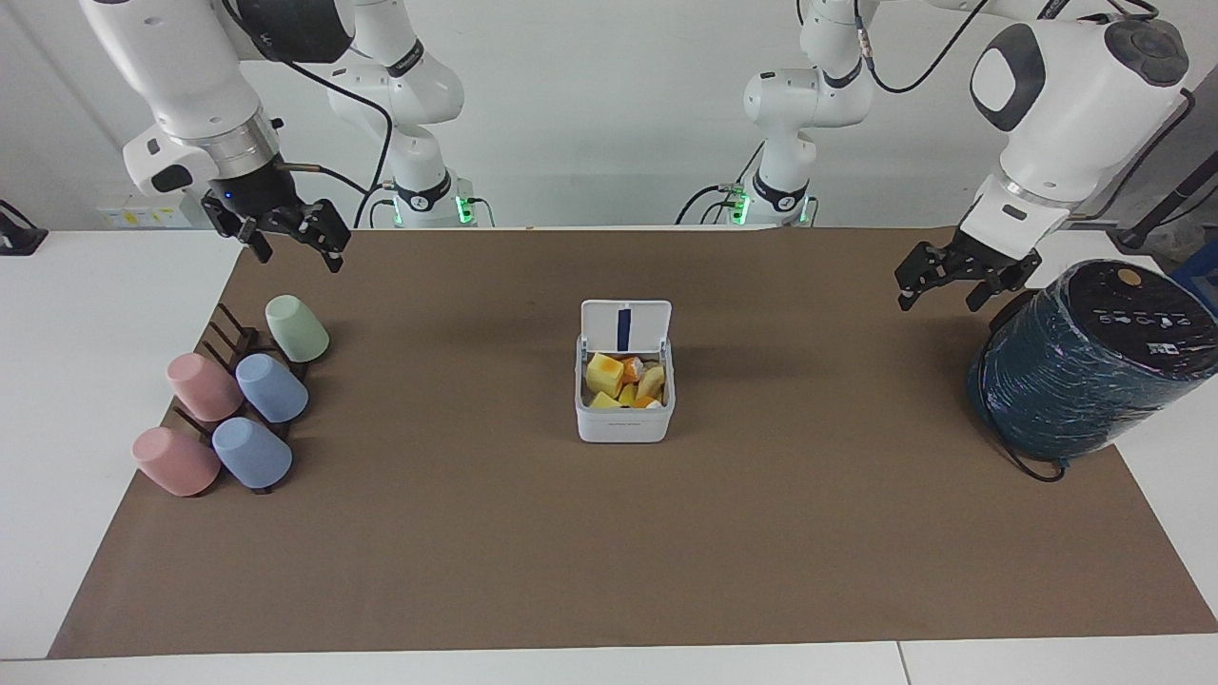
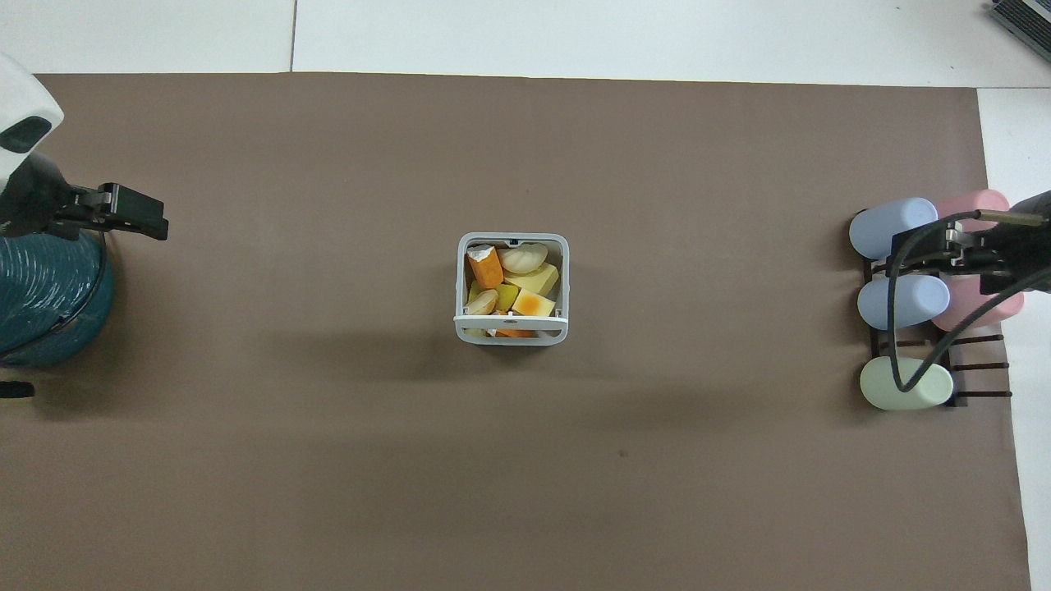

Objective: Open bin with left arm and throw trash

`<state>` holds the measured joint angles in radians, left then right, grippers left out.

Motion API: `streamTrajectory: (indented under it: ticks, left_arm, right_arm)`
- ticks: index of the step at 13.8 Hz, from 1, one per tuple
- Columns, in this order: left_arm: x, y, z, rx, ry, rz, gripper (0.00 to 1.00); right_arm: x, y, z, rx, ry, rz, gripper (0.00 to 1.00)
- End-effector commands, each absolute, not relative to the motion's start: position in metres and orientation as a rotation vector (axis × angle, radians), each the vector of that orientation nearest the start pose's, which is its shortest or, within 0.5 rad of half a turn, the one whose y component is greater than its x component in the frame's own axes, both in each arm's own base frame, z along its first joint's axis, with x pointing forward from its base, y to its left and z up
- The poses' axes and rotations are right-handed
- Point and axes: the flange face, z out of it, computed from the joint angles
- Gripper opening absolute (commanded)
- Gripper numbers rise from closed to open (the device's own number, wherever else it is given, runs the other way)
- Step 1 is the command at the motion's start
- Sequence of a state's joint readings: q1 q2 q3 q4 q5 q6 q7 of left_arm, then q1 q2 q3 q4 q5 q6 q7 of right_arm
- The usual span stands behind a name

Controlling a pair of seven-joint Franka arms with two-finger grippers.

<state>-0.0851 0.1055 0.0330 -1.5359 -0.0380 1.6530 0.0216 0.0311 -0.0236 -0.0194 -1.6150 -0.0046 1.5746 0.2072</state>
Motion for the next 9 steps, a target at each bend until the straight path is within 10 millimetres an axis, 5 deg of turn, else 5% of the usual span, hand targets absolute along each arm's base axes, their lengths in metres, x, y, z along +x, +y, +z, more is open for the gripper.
streamTrajectory:
  ticks: [1, 9]
  left_arm:
    - [0.5828, -0.0317, 0.5899, -3.153, 0.112, -0.022, 1.0]
    - [0.5828, -0.0317, 0.5899, -3.153, 0.112, -0.022, 1.0]
  right_arm:
    - [0.5422, 0.0065, 0.6289, -3.128, 0.267, 0.003, 1.0]
    - [0.5388, 0.0044, 0.6295, -3.12, 0.269, -0.001, 1.0]
